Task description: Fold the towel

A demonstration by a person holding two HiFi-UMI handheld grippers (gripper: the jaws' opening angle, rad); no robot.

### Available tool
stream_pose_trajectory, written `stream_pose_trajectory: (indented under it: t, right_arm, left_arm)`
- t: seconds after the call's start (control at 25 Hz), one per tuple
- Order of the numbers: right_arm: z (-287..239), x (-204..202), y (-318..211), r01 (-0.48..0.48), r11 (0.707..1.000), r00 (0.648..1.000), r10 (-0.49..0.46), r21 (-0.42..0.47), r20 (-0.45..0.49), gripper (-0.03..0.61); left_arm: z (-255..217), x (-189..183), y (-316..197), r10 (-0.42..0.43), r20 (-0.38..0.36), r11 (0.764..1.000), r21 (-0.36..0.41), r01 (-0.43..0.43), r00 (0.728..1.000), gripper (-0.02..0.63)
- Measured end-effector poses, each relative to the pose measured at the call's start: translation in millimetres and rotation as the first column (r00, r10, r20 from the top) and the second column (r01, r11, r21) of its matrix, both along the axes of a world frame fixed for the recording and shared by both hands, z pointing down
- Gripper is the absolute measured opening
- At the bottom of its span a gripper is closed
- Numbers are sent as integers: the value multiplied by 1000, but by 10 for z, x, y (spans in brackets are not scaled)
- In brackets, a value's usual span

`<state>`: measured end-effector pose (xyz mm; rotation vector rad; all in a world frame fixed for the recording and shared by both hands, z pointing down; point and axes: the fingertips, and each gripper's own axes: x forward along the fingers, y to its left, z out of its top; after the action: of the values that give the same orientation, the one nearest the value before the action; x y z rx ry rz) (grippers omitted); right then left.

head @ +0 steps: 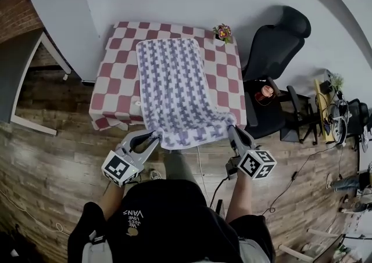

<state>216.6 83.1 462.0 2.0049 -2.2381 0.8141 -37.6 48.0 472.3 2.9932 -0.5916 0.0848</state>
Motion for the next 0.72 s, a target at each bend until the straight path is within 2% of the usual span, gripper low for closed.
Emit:
stream_pose_trajectory:
  t: [0.2, 0.36, 0.72]
  right_arm:
    - [-101, 38, -801, 72, 997, 997, -71, 27, -7, 25]
    - [-13, 53, -1487, 128, 992, 992, -129, 13, 6, 25]
    - [380, 234, -2863, 222, 971, 975, -221, -87, 17, 25]
  left_arm:
    - [-48, -15, -679, -113, -47, 990, -84, 109, 992, 57]
    - [21, -26, -1305, -212, -60, 967, -158, 201, 975, 57]
    - [340, 140, -2548, -327, 6, 906, -283, 316, 945, 57]
